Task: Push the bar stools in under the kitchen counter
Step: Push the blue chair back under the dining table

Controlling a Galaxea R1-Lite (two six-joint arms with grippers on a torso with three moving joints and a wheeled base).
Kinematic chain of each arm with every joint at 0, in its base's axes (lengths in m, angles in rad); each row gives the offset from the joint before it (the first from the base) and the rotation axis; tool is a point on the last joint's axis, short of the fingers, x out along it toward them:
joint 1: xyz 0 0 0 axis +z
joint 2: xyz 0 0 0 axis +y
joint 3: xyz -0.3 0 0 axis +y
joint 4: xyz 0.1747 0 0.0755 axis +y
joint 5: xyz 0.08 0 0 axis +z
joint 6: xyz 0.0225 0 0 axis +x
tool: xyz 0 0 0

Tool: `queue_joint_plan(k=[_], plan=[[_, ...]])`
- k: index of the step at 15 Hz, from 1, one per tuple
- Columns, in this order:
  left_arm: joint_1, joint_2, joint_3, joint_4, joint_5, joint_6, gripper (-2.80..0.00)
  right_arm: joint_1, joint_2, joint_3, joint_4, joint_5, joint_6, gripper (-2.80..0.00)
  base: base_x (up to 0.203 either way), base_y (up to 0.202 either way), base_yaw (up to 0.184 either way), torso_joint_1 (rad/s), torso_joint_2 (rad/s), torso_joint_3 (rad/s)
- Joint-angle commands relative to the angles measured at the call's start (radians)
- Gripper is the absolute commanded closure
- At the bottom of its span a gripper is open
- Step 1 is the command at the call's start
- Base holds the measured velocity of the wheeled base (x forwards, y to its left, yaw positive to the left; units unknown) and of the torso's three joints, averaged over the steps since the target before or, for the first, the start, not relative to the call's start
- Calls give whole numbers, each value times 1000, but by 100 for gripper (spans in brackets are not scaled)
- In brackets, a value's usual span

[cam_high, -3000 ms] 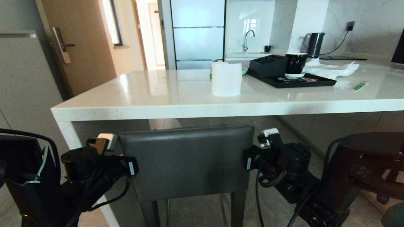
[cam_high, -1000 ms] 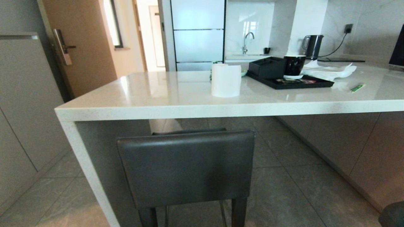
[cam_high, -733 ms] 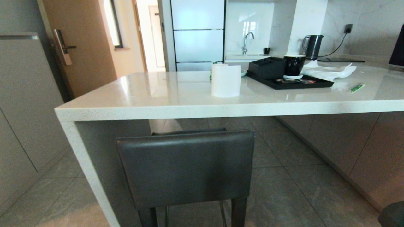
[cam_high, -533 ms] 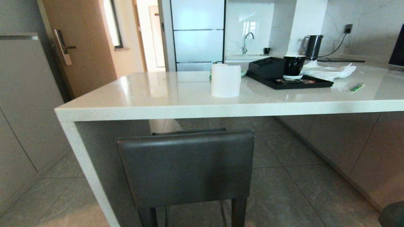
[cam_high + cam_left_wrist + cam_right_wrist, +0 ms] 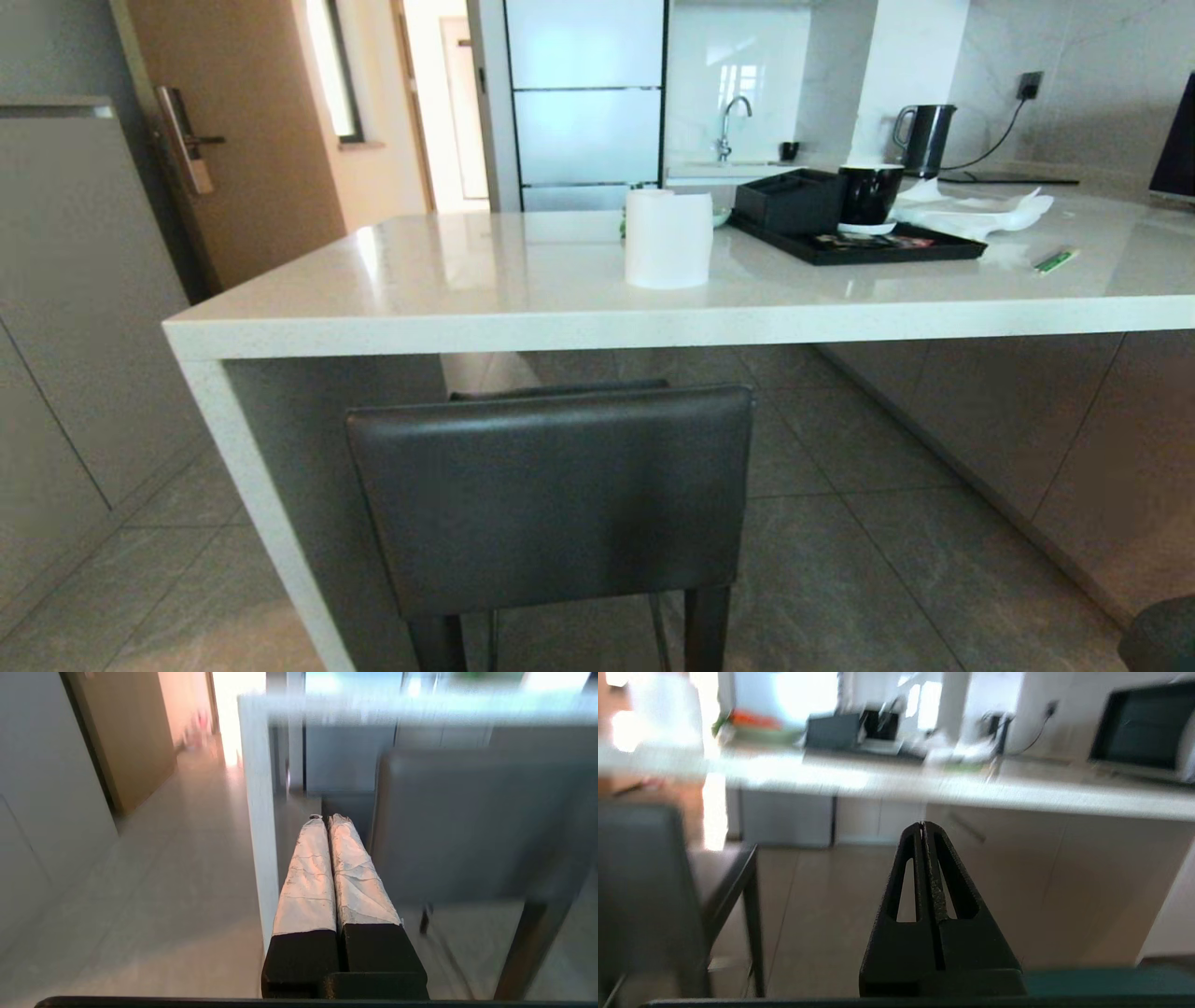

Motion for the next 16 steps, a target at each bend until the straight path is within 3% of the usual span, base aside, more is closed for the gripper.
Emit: queue_joint_plan(k=[1,4,6,9,11,12,14,16], plan=[[-5,-62,40,18,1,-24,0,-7,-124,59,48,22,2,0,0,0,0,0,0,0],[-4,-61,131,16,-2,-23,0,-8,-144,154,81,62,26,0,0,0,0,0,0,0],[-4,-61,198,-1,-2,-28,0,-8,-144,247,34,77,36,0,0,0,0,0,0,0],[-4,-61,386,-172,7,-15,0,-7,-144,388,-86,99,47,0,0,0,0,0,0,0],[-6,-61,459,-297,6,-11,0,-7,-144,384,-36,126,106,0,0,0,0,0,0,0],[-7,-61,459,-293,6,-9,0,-5,-144,381,-27,127,119,0,0,0,0,0,0,0],[-7,-61,459,-294,4,-8,0,-5,-144,386,-38,132,94,0,0,0,0,0,0,0],[-5,-61,459,-293,7,-11,0,-5,-144,385,-33,105,-15,0,0,0,0,0,0,0]])
